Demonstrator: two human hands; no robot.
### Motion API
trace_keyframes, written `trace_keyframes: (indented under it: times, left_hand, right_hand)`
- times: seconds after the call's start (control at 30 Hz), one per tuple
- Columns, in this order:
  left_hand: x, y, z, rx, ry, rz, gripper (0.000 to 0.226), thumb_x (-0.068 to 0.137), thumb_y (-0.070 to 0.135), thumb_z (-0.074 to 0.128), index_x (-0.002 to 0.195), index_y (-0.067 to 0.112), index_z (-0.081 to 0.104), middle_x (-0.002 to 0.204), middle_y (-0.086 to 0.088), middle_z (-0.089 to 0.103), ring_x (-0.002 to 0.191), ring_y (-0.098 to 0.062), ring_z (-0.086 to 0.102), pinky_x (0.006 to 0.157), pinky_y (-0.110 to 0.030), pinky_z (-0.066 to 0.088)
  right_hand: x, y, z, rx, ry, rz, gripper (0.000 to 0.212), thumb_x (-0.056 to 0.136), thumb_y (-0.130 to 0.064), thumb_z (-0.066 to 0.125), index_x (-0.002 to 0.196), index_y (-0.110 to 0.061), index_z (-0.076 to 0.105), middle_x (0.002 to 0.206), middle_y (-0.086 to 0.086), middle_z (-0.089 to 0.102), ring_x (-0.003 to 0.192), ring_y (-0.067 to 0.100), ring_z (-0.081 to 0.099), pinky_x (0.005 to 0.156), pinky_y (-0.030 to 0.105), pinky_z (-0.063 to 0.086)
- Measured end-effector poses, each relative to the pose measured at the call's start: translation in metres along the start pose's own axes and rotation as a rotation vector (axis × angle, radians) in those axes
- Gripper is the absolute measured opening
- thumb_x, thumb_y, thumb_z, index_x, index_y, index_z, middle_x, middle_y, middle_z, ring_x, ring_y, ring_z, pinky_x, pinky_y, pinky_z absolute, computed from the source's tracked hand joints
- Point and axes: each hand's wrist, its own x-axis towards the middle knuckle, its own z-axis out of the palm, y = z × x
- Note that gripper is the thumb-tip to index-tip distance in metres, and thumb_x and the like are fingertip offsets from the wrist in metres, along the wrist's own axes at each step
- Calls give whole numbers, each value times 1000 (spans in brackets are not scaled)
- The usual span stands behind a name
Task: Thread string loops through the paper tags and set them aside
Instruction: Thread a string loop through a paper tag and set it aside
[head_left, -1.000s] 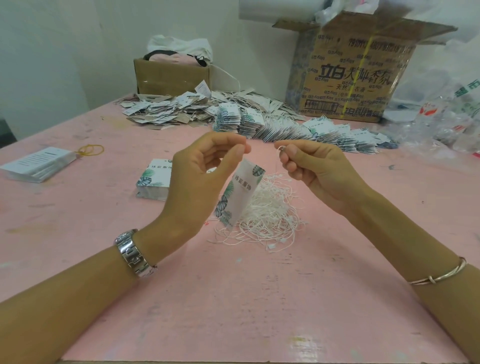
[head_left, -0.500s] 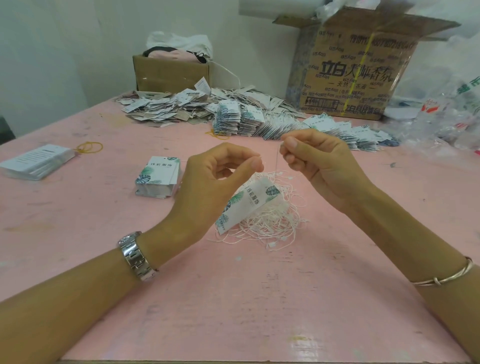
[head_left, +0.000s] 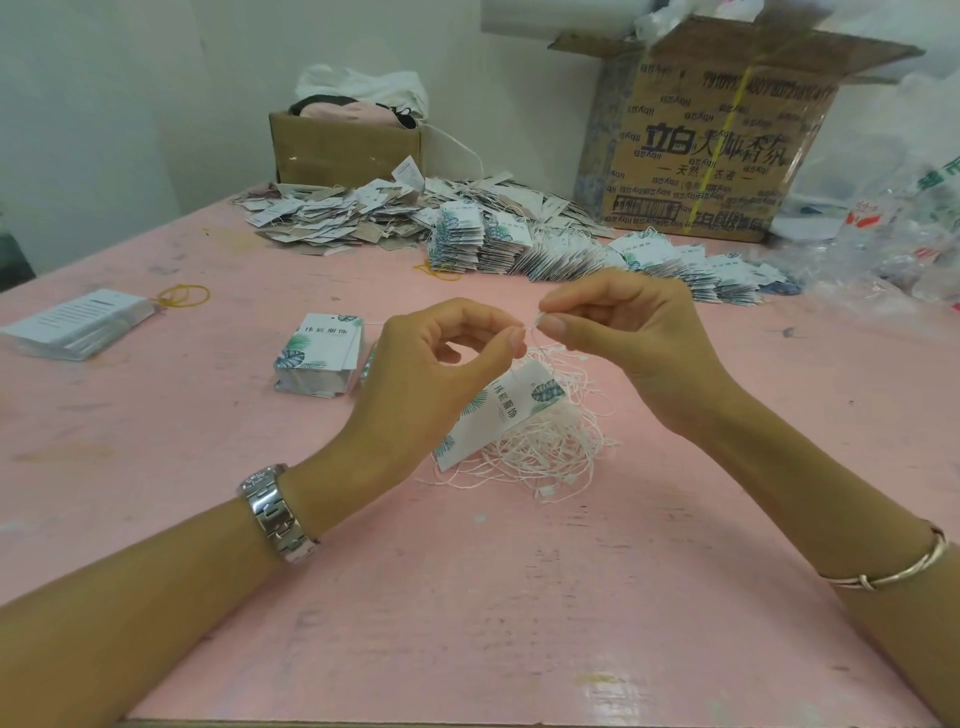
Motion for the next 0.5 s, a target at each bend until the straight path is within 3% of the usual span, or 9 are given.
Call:
trace_keyframes:
  times: [0.13,0.3,0.5]
  left_hand:
    - [-1,1,0,18,-2,0,5,88,19,72,85,23,72,81,7,75,82,-16,68,87,-53,48]
    - [-1,-1,0,27,-6,-7,6,88,18,73,84,23,72,82,5,75,83,-17,68,86,-51,47]
    - [-2,-2,0,53,2,12,7,87,18,73,82,24,71,80,9,74,77,-4,64,81,-40,47]
  right_hand:
    - [0,0,2,-30,-17,-27,15,74,-6,76,89,-8,73,84,0,74,80,13,69,76,23,55]
    - [-1,0,2,-56,-38,-49,14,75,-7,78,88,-12,76,87,2,73,82,16,69,78,25,55]
    - [-2,1,4,-182,-46,-93,12,79,-8,77,90,-13,73,87,4,72,82,23,67,80,33,55]
